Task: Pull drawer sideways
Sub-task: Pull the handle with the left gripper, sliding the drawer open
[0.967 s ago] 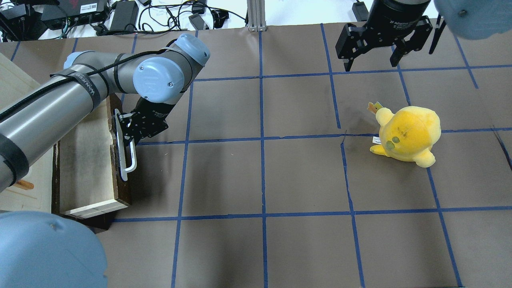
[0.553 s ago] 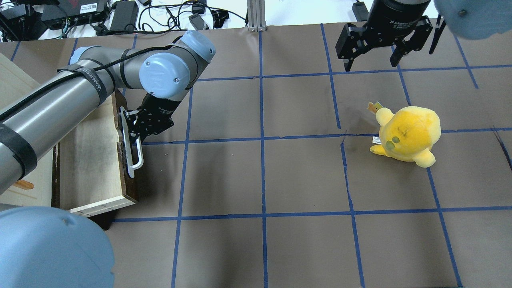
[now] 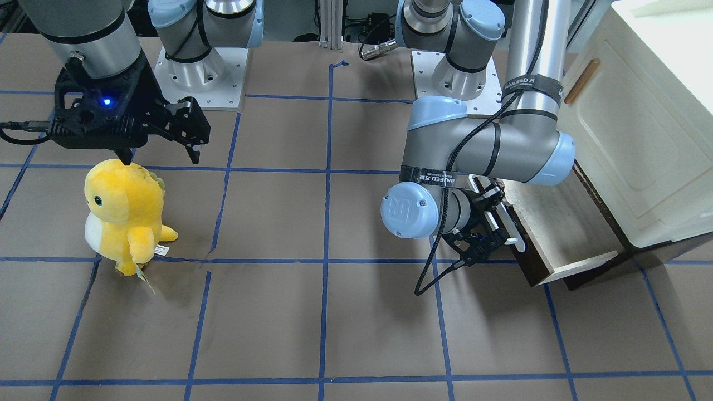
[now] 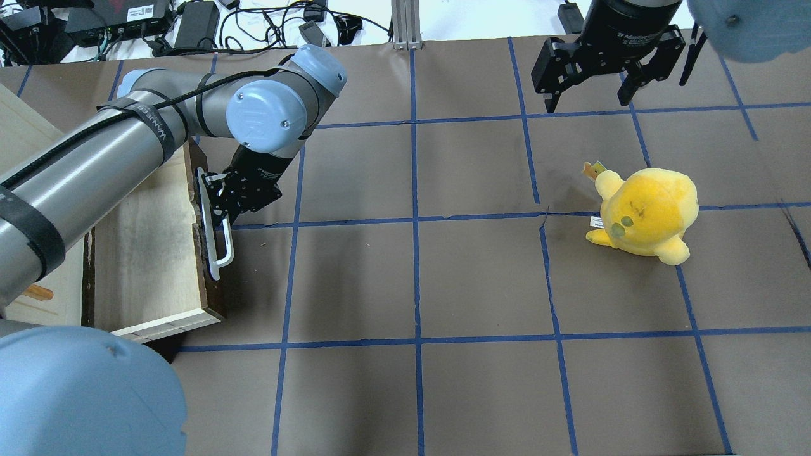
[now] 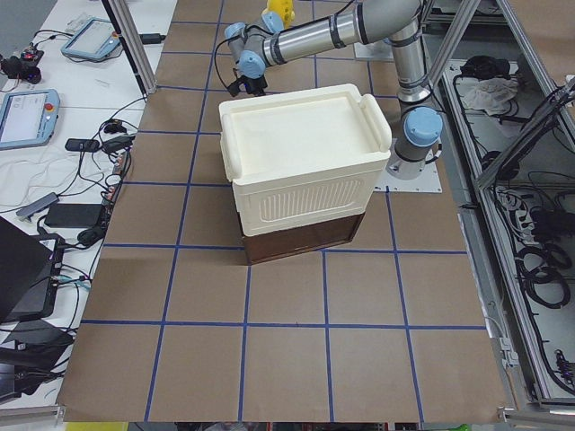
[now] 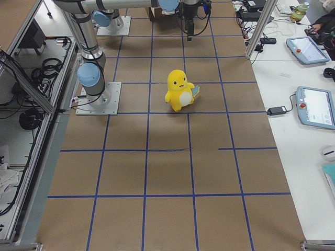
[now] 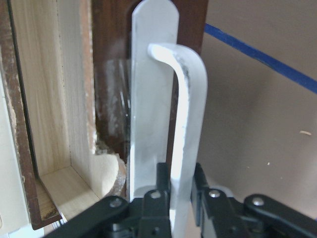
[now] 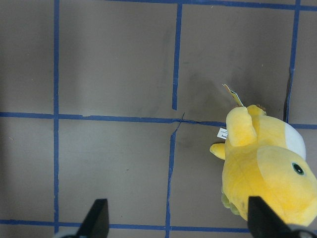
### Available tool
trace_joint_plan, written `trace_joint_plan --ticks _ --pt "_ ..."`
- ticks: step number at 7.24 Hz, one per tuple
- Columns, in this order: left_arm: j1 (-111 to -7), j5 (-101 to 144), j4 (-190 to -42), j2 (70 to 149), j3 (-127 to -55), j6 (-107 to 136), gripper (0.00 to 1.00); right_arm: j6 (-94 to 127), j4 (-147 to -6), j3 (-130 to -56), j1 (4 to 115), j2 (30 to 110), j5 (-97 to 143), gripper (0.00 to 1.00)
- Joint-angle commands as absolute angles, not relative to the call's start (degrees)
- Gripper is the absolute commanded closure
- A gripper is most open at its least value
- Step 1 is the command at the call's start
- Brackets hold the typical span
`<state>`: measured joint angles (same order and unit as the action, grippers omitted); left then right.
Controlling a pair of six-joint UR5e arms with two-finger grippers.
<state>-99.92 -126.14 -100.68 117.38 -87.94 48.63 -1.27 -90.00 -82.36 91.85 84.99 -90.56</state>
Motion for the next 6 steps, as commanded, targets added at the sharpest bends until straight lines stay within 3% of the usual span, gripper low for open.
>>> trace_joint_plan --ticks 1,6 --pt "-100.55 -126.38 -100.46 117.16 -87.98 48.52 0.0 -1.23 -90.0 -82.35 91.85 84.99 -90.53 0.0" --pt "-100.81 -120.77 -100.64 111.9 -83.94 40.38 0.0 -1.32 -90.0 -82.35 91.85 84.99 -90.53 0.0"
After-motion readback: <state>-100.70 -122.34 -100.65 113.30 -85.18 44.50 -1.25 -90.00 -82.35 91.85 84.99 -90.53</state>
